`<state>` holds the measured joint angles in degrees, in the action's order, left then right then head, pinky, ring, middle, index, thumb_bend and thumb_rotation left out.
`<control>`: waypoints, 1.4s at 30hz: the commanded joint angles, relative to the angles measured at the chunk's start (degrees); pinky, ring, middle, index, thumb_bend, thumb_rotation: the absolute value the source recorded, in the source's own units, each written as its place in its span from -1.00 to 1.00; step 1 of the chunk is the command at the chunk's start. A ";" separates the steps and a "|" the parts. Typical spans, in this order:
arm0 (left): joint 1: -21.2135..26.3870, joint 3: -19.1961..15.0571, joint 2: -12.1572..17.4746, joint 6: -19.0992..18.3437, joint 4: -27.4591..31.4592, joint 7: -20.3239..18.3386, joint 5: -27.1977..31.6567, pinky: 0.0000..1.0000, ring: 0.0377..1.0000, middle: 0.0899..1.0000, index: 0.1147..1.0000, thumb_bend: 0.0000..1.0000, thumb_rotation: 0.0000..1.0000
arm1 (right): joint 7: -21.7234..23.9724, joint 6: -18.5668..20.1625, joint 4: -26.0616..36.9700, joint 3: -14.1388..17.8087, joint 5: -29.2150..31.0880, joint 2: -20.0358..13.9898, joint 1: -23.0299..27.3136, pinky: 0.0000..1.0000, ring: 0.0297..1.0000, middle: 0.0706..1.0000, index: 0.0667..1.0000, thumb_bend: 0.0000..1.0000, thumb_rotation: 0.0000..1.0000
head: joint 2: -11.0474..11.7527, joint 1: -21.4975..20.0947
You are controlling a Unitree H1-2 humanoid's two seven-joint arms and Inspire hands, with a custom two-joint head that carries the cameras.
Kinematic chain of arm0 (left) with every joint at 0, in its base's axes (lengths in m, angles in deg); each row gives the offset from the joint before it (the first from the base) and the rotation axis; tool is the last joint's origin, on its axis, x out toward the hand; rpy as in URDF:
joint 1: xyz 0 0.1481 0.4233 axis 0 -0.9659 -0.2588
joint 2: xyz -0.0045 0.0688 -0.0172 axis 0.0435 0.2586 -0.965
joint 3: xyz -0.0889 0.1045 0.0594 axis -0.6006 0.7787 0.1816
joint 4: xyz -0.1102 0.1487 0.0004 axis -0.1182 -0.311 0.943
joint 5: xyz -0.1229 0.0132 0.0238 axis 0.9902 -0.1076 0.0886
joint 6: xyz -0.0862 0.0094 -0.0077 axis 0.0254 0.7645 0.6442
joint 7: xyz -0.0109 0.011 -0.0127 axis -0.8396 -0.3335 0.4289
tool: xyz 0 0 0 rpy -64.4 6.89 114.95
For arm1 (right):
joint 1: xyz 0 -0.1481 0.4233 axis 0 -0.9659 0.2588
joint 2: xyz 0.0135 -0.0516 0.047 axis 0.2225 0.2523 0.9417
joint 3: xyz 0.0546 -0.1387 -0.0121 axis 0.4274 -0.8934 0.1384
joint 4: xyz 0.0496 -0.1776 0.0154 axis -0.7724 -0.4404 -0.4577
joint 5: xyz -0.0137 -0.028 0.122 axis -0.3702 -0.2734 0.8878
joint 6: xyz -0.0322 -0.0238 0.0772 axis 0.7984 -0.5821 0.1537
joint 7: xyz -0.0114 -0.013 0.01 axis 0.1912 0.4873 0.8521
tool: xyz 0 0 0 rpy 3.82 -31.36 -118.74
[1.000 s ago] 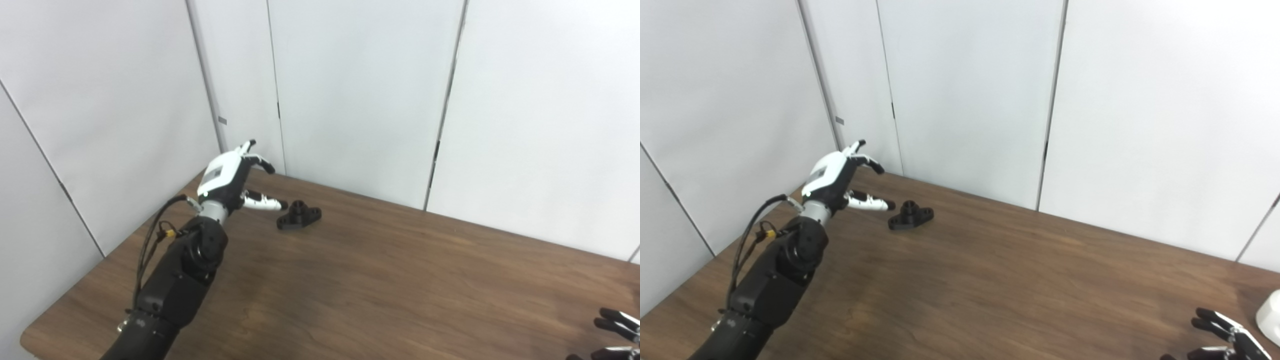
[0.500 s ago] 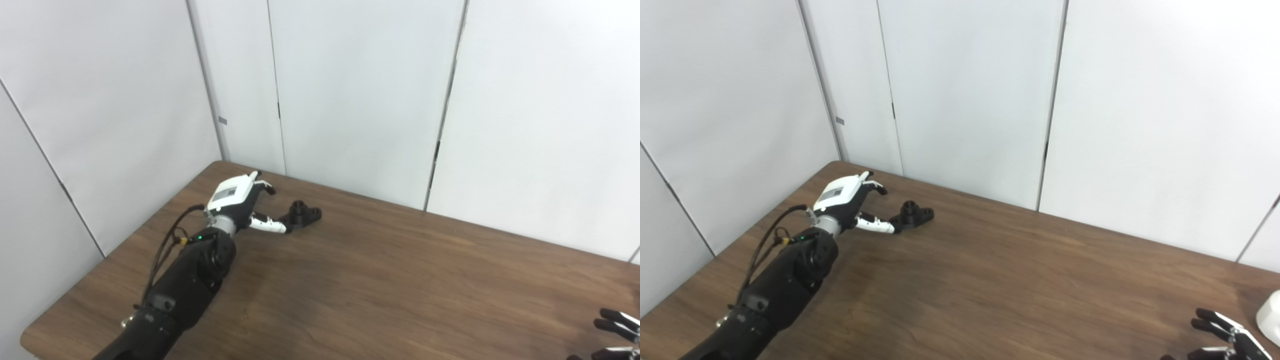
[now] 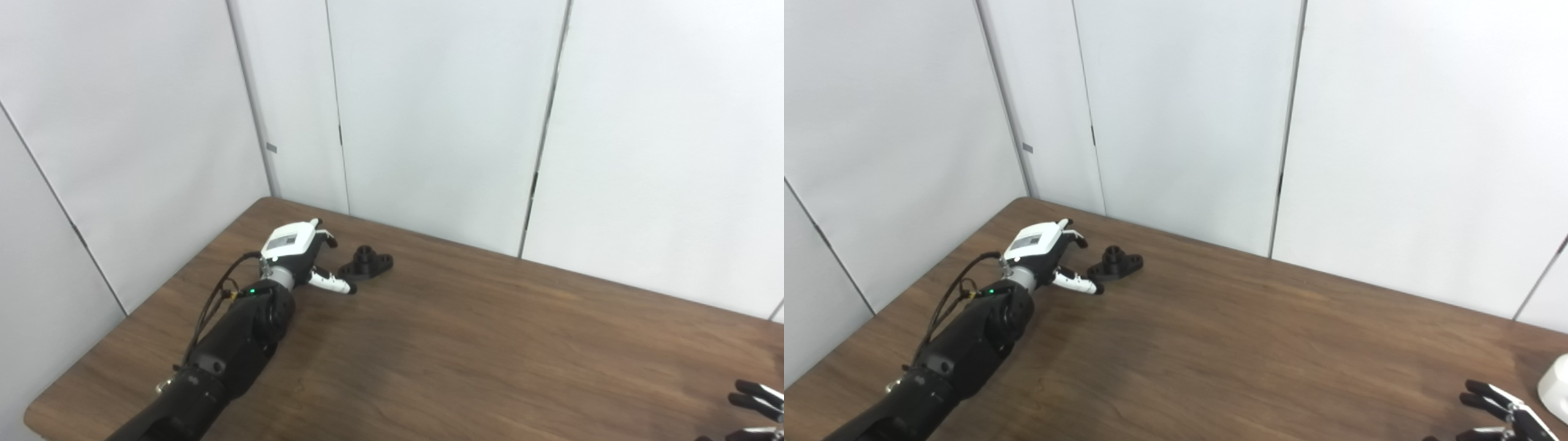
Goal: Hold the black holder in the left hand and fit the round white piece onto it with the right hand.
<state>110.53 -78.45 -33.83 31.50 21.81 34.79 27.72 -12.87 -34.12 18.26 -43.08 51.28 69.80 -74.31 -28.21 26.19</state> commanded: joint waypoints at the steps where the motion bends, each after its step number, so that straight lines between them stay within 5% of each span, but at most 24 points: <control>1: 3.57 -0.54 1.72 -0.17 0.30 1.68 -0.26 0.96 1.00 1.00 0.51 1.00 -0.23 | -0.17 -1.32 2.60 0.27 0.26 -0.52 0.79 -0.17 -0.11 0.34 0.40 0.02 -1.00 | -0.16 0.04; 12: 4.89 -2.03 -0.77 4.27 -6.52 8.16 3.33 0.95 1.00 1.00 0.45 1.00 -0.15 | -0.41 -1.25 2.11 -0.18 -0.25 -0.18 0.92 -0.15 -0.11 0.34 0.39 0.02 -1.00 | -0.22 -0.75; 23: 5.70 -0.50 -1.97 7.68 -10.56 9.89 5.67 0.98 1.00 1.00 0.43 1.00 -0.14 | -0.45 -1.03 3.02 -0.06 -0.27 -0.21 0.56 -0.17 -0.11 0.33 0.38 0.02 -1.00 | -0.86 -1.12; 38: 6.81 2.28 -3.30 10.77 -17.53 12.51 6.80 0.89 1.00 1.00 0.37 0.97 -0.26 | 0.01 0.61 5.30 0.02 0.12 -0.18 -0.09 -0.16 -0.11 0.33 0.37 0.02 -1.00 | -1.62 -1.24; 42: 6.73 1.19 -4.48 13.50 -19.96 12.90 10.19 0.99 1.00 0.98 0.15 0.87 -0.49 | -0.01 0.67 5.58 0.05 0.07 -0.27 -0.22 -0.17 -0.11 0.34 0.37 0.02 -1.00 | -2.00 -1.45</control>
<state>115.75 -77.52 -37.87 43.67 2.53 48.24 37.13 -12.78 -32.80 21.56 -43.31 51.31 69.91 -75.64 -30.14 24.79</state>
